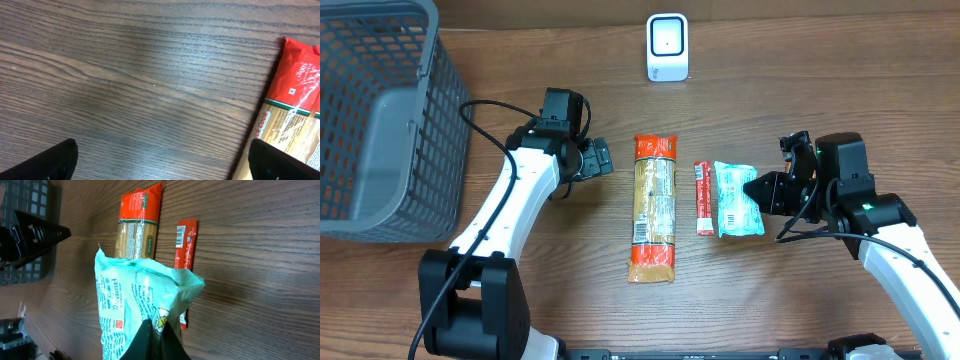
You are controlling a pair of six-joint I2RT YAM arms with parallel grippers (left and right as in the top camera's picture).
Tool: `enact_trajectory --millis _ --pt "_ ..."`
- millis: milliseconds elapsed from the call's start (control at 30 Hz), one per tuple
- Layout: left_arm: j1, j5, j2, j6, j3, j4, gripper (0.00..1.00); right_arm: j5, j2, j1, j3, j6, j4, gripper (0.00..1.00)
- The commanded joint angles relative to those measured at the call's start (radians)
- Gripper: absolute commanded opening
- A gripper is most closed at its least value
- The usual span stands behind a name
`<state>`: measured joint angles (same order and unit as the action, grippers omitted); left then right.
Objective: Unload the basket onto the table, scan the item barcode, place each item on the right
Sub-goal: 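Lift the teal packet and swing it up toward the scanner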
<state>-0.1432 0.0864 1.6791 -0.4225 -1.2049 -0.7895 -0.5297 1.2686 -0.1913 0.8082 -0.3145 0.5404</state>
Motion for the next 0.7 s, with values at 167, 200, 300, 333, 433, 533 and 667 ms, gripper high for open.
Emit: enact_trajectory --millis 167,200,300,333,433,533,667 --pt "-0.001 -0.002 -0.012 -0.004 -0.009 0.001 1.00 0.024 -0.011 -0.004 0.013 -0.003 -0.055 0.03" --pt "-0.001 -0.002 -0.012 -0.004 -0.009 0.001 1.00 0.028 -0.011 -0.004 0.024 -0.003 -0.055 0.03" --pt "-0.001 -0.002 -0.012 -0.004 -0.009 0.001 1.00 0.047 -0.011 -0.004 0.085 -0.003 -0.024 0.03" --pt "-0.001 -0.002 -0.012 -0.004 -0.009 0.001 1.00 0.053 -0.010 -0.004 0.109 -0.003 -0.010 0.03" --pt "-0.001 -0.002 -0.012 -0.004 -0.009 0.001 1.00 0.121 -0.009 -0.004 0.255 -0.002 0.090 0.03" --pt "-0.001 -0.002 -0.012 -0.004 -0.009 0.001 1.00 0.183 0.006 -0.004 0.396 0.010 0.196 0.03" --pt "-0.001 -0.002 -0.012 -0.004 -0.009 0.001 1.00 0.249 0.075 -0.005 0.624 0.064 0.367 0.03"
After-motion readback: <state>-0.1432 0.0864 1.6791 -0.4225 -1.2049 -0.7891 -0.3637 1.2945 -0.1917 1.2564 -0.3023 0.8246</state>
